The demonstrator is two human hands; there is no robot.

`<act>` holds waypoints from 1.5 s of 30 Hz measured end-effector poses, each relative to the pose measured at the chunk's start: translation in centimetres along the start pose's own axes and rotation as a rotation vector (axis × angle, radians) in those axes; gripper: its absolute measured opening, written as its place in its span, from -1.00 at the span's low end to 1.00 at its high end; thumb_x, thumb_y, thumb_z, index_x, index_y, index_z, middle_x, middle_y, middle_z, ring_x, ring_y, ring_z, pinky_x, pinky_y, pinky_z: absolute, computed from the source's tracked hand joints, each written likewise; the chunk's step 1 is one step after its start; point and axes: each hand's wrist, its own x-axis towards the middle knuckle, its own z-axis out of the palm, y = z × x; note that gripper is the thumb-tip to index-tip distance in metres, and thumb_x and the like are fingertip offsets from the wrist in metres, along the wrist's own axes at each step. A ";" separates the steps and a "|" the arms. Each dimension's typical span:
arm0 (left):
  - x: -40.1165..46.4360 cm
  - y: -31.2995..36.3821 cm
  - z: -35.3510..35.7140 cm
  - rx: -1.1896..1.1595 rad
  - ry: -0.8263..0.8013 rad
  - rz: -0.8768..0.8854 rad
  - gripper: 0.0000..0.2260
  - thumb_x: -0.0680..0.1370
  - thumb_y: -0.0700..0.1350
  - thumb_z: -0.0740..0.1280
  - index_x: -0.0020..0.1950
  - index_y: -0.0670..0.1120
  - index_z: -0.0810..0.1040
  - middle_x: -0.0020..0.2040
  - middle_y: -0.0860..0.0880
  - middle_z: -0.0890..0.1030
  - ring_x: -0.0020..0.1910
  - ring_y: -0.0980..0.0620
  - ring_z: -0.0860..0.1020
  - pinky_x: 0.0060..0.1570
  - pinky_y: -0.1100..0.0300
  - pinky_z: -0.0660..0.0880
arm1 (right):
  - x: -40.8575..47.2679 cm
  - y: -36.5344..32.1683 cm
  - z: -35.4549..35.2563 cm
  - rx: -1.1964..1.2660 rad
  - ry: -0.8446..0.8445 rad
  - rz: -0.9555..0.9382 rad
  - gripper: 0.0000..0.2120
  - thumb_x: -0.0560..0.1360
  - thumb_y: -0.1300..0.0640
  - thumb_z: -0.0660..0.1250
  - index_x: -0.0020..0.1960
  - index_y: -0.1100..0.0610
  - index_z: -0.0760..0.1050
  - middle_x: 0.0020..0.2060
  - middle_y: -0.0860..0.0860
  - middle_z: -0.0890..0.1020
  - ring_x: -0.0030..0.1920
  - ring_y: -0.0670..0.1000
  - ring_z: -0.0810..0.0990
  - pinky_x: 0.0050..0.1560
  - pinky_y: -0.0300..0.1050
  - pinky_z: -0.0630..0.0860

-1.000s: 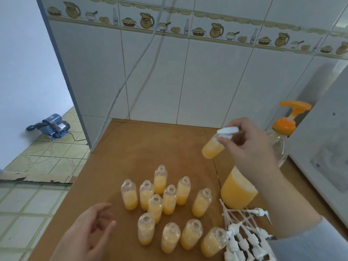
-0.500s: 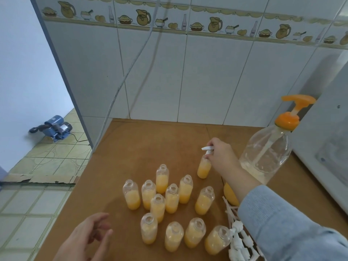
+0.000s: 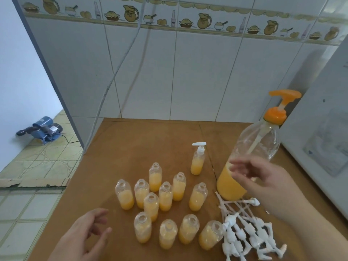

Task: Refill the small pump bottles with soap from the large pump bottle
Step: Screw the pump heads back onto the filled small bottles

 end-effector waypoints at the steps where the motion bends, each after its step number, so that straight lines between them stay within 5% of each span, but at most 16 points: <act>1: 0.0 0.0 0.3 -0.003 -0.028 -0.002 -0.43 0.32 -0.22 0.52 0.03 0.37 0.39 -0.02 0.36 0.52 -0.16 0.27 0.54 -0.11 0.58 0.37 | -1.3 1.1 0.0 -0.005 0.045 0.051 -0.76 0.42 0.12 0.42 0.01 -0.17 0.55 -0.16 -0.25 0.64 -0.11 -0.26 0.58 -0.10 -0.50 0.44; 6: -0.2 -0.7 2.5 -0.043 -0.165 -0.015 -0.33 0.28 -0.15 0.55 0.02 0.52 0.31 -0.07 0.22 0.59 -0.05 0.30 0.51 -0.07 0.53 0.39 | -6.1 7.5 3.2 -0.203 0.021 0.385 -0.74 0.39 0.20 0.48 -0.21 -0.16 0.52 -0.30 -0.16 0.61 -0.22 -0.28 0.54 -0.23 -0.49 0.43; 9: -0.2 -1.1 3.9 -0.093 -0.260 -0.044 -0.37 0.21 0.03 0.53 0.02 0.59 0.29 0.02 0.17 0.56 0.03 0.31 0.49 -0.07 0.47 0.43 | -7.1 8.4 5.7 -0.240 -0.107 0.541 -0.83 0.40 0.00 0.46 -0.22 -0.15 0.46 -0.28 -0.12 0.58 -0.29 -0.20 0.53 -0.21 -0.40 0.43; 11: -0.3 -1.3 4.9 -0.132 -0.326 -0.100 -0.43 0.23 0.04 0.54 0.09 0.41 0.35 0.14 0.13 0.52 -0.01 0.24 0.55 0.00 0.37 0.46 | -7.3 8.2 7.1 -0.302 -0.191 0.585 -0.84 0.45 -0.14 0.35 -0.12 -0.11 0.41 -0.20 -0.13 0.53 -0.20 -0.21 0.51 -0.16 -0.39 0.40; 14: -0.2 -1.8 6.2 -0.164 -0.394 -0.127 -0.43 0.29 0.02 0.53 0.18 0.21 0.31 0.21 0.11 0.48 0.08 0.21 0.55 0.12 0.28 0.46 | -7.1 7.8 8.6 -0.366 -0.242 0.574 -0.81 0.51 -0.18 0.22 0.01 -0.10 0.40 -0.10 -0.15 0.49 -0.08 -0.18 0.51 -0.07 -0.31 0.44; 19: -0.4 -1.1 7.0 -0.219 -0.363 -0.095 -0.49 0.33 -0.10 0.52 0.07 0.26 0.31 0.12 0.24 0.49 0.05 0.57 0.40 -0.03 0.64 0.34 | -6.9 7.0 10.0 -0.465 -0.166 0.547 -0.68 0.54 -0.21 0.14 0.18 -0.07 0.38 0.11 -0.12 0.47 0.08 -0.13 0.49 0.04 -0.25 0.45; 24: -0.6 -0.5 7.2 -0.264 -0.317 -0.115 -0.52 0.35 -0.18 0.52 0.07 0.20 0.36 0.08 0.18 0.55 0.01 0.52 0.46 -0.03 0.62 0.37 | -6.6 6.9 10.7 -0.432 0.014 0.511 -0.80 0.55 -0.12 0.15 0.11 -0.07 0.37 0.04 -0.12 0.48 0.00 -0.12 0.51 -0.02 -0.25 0.47; 27: -0.5 -0.2 7.1 -0.284 -0.302 -0.114 -0.54 0.35 -0.19 0.52 0.08 0.18 0.40 0.05 0.13 0.59 0.01 0.44 0.51 0.01 0.55 0.42 | -6.0 9.0 11.0 -0.522 0.077 0.282 -0.70 0.46 0.07 0.35 0.18 -0.07 0.43 0.04 -0.08 0.48 0.01 -0.05 0.52 -0.08 -0.20 0.46; 30: -0.4 0.1 7.2 -0.303 -0.278 -0.141 -0.55 0.34 -0.19 0.53 0.03 0.25 0.47 0.00 0.10 0.62 -0.05 0.38 0.55 0.04 0.44 0.47 | -5.0 10.6 11.6 -0.612 0.013 0.099 -0.58 0.13 0.22 0.59 -0.10 -0.09 0.59 -0.12 -0.07 0.55 -0.16 0.00 0.58 -0.27 -0.16 0.44; 33: -0.4 0.2 7.4 -0.307 -0.252 -0.139 -0.41 0.32 -0.12 0.55 0.04 0.47 0.37 -0.02 0.22 0.63 -0.02 0.31 0.58 0.09 0.29 0.48 | -3.9 11.1 11.2 -0.681 0.006 -0.001 -0.58 0.01 0.27 0.62 -0.34 -0.11 0.53 -0.24 -0.13 0.54 -0.24 -0.05 0.57 -0.29 -0.22 0.34; 37: -0.3 0.7 8.0 -0.353 -0.232 -0.145 -0.58 0.34 -0.03 0.53 0.04 0.37 0.45 0.02 0.24 0.61 0.04 0.21 0.57 0.13 0.19 0.48 | -3.7 10.2 8.9 -0.472 0.156 -0.066 -0.67 0.16 0.38 0.59 -0.23 0.05 0.60 -0.24 -0.08 0.58 -0.28 -0.02 0.57 -0.30 -0.23 0.45; 40: -0.3 1.4 7.9 -0.374 -0.213 -0.143 -0.59 0.37 -0.02 0.50 0.02 0.43 0.46 -0.06 0.32 0.60 0.00 0.22 0.58 0.06 0.23 0.49 | -4.0 7.3 5.8 -0.270 0.343 -0.056 -0.84 0.38 0.27 0.47 -0.11 0.06 0.59 -0.17 -0.15 0.56 -0.23 -0.17 0.52 -0.27 -0.41 0.39; 43: -0.6 2.2 7.0 -0.429 -0.156 -0.148 -0.56 0.38 -0.09 0.51 -0.04 0.45 0.50 -0.08 0.15 0.65 -0.11 0.26 0.61 -0.12 0.39 0.50 | -4.8 2.3 3.6 0.190 0.610 0.055 -0.93 0.42 0.06 0.37 -0.10 -0.08 0.55 -0.23 -0.08 0.63 -0.24 -0.21 0.54 -0.27 -0.53 0.40; 45: -0.8 2.6 6.3 -0.439 -0.073 -0.088 -0.58 0.31 0.07 0.52 0.03 0.44 0.47 -0.04 0.11 0.63 -0.11 0.28 0.59 -0.14 0.40 0.51 | -5.0 -1.0 2.9 0.631 0.751 0.108 -0.86 0.40 0.00 0.33 -0.11 0.03 0.60 -0.23 -0.02 0.67 -0.34 -0.16 0.57 -0.32 -0.48 0.46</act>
